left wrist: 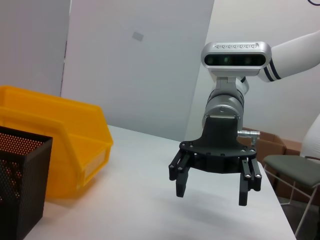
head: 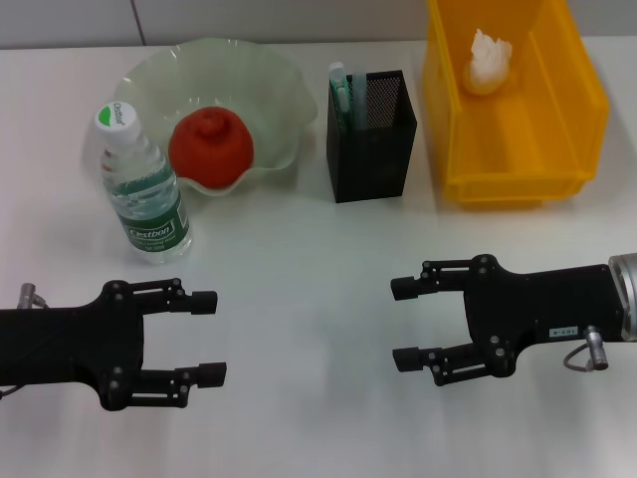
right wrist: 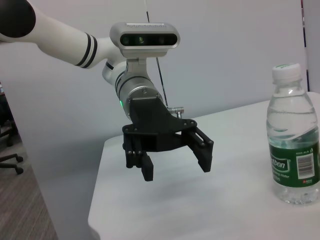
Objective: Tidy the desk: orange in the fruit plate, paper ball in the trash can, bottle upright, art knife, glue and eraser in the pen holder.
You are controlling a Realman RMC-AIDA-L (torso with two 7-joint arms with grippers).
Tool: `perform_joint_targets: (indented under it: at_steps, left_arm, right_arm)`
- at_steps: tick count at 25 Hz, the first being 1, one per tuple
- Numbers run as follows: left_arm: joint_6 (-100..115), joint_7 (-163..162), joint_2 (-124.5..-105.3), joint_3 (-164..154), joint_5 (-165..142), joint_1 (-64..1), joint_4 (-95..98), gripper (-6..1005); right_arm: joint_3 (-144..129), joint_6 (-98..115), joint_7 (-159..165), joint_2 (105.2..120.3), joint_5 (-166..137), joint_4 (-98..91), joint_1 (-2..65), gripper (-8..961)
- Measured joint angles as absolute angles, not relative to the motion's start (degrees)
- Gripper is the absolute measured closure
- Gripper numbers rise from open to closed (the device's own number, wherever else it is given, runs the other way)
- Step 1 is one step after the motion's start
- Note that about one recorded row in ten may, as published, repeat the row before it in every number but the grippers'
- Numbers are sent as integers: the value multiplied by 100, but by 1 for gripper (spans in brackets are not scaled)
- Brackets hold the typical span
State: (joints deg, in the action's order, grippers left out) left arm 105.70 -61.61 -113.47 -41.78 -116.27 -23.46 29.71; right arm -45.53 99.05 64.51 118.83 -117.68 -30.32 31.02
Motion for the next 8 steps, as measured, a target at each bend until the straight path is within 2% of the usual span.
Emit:
perform_joint_targets:
  at_steps: [8]
  left_arm:
    - [10570,-6161,-11346,-4184,-11627,-2346,2971,229]
  right_arm:
    - [-4553,9905,6452,11883,-11768,-3032,3096,174]
